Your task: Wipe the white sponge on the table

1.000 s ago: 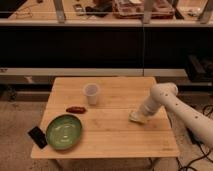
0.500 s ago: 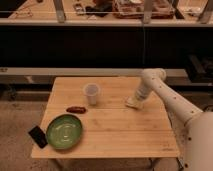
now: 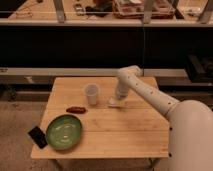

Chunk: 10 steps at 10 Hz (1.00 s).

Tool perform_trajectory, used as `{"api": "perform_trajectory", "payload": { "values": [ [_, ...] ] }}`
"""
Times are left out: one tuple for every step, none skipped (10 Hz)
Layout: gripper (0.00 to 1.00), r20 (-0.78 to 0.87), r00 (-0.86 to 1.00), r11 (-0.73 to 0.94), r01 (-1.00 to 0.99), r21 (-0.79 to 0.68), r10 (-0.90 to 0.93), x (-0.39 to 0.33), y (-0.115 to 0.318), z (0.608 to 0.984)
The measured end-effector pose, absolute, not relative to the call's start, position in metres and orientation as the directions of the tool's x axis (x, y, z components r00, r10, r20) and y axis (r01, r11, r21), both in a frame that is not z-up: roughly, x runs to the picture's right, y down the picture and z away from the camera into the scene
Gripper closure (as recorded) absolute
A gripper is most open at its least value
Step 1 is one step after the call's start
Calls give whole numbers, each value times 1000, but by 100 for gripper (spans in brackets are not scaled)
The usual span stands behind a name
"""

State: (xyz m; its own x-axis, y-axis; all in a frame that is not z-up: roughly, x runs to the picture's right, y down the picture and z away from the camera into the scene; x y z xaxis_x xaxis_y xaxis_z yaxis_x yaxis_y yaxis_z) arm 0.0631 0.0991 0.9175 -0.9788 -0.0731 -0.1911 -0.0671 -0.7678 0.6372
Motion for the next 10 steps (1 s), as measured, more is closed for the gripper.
{"api": "perform_trajectory", "payload": {
  "values": [
    [100,-237,-971,-751,-136,647,-28,47,123,900],
    [100,-280,-960,-720,-183,669,-16,41,156,877],
    [100,-301,-953,-692,-193,696,-37,43,184,858],
    [100,-308,-949,-673,-188,715,-63,48,202,845],
    [100,-305,-947,-659,-165,734,-103,58,216,832],
    [100,-284,-944,-646,-113,755,-167,78,225,819],
    [100,-262,-944,-643,-75,763,-201,94,228,816],
    [100,-225,-943,-643,-15,765,-246,117,223,817],
    [100,-174,-940,-646,61,761,-294,148,213,823],
    [100,-131,-934,-648,125,752,-332,175,201,831]
  ]
}}
